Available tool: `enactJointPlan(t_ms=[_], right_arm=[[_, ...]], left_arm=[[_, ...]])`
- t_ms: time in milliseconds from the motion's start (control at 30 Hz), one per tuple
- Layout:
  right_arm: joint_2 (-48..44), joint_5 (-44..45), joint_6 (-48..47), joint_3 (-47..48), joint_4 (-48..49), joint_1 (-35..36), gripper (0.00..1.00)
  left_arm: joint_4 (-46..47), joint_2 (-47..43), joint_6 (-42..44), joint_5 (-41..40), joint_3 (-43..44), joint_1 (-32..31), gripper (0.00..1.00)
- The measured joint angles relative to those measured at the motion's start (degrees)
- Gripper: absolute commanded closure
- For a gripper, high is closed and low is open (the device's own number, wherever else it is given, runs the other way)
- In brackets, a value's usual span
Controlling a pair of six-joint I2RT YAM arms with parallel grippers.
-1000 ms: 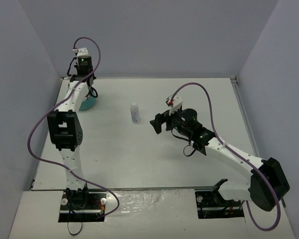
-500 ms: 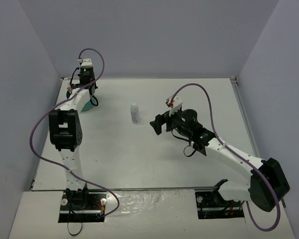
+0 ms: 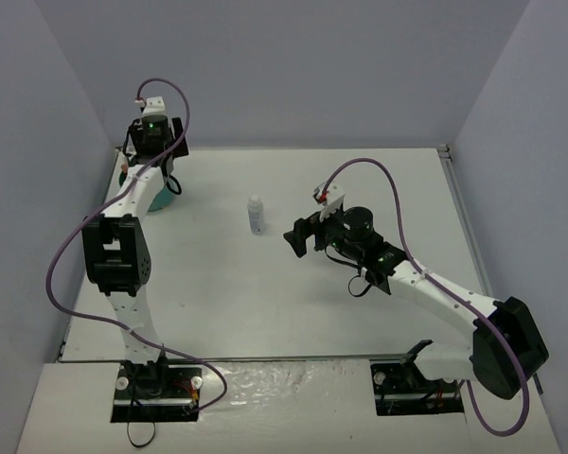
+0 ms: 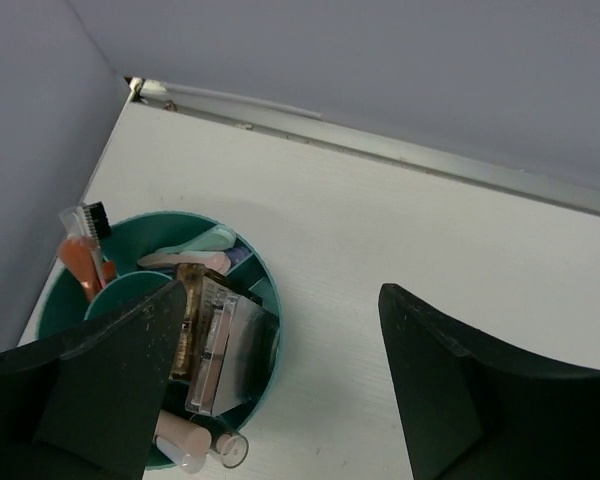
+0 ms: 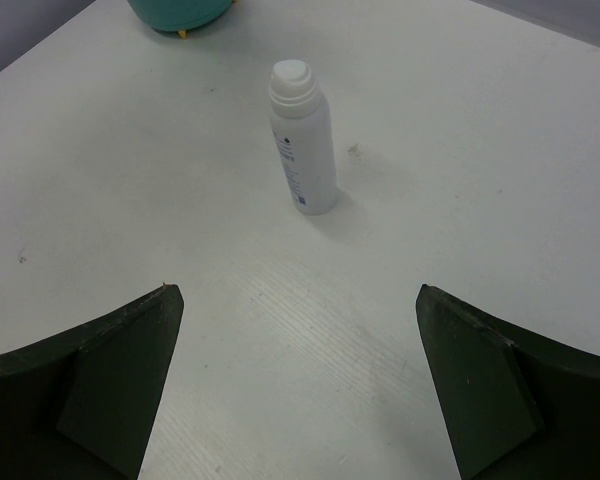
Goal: Organize the makeup
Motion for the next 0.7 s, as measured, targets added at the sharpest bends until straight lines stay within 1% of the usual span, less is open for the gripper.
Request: enactJointPlan(t_ms=[100, 200, 367, 533, 633, 700], right_arm=[[0.0, -0.3, 0.0, 0.0, 0.0, 0.0, 0.0], [0.0, -0.49, 0.0, 0.0, -0.02, 0.0, 0.0], [-0.1, -0.5, 0.0, -0.01, -0.04, -0.02, 0.0], [-1.66, -0.37, 0.09, -0.37, -0.09, -0.46, 0.0], [-3.79, 0.35, 0.43, -1.07, -0.03, -0.79, 0.0], [-5.51, 0.95, 0.77, -1.64, -0.02, -0.99, 0.0]], left_arm=[[0.02, -3.08, -0.03, 0.6, 0.0, 0.13, 0.24], [0.0, -6.35, -0.3, 1.49, 0.0, 0.19, 0.2], [-1.21, -12.47, -2.62, 6.23, -2.31, -0.34, 0.06], [-1.79, -21.58, -4.86, 10.67, -14.4, -5.32, 0.03], [0.15, -25.99, -5.74, 12.11, -22.75, -10.73, 0.03], [0.87, -27.64, -5.99, 12.99, -26.72, -14.79, 0.03]])
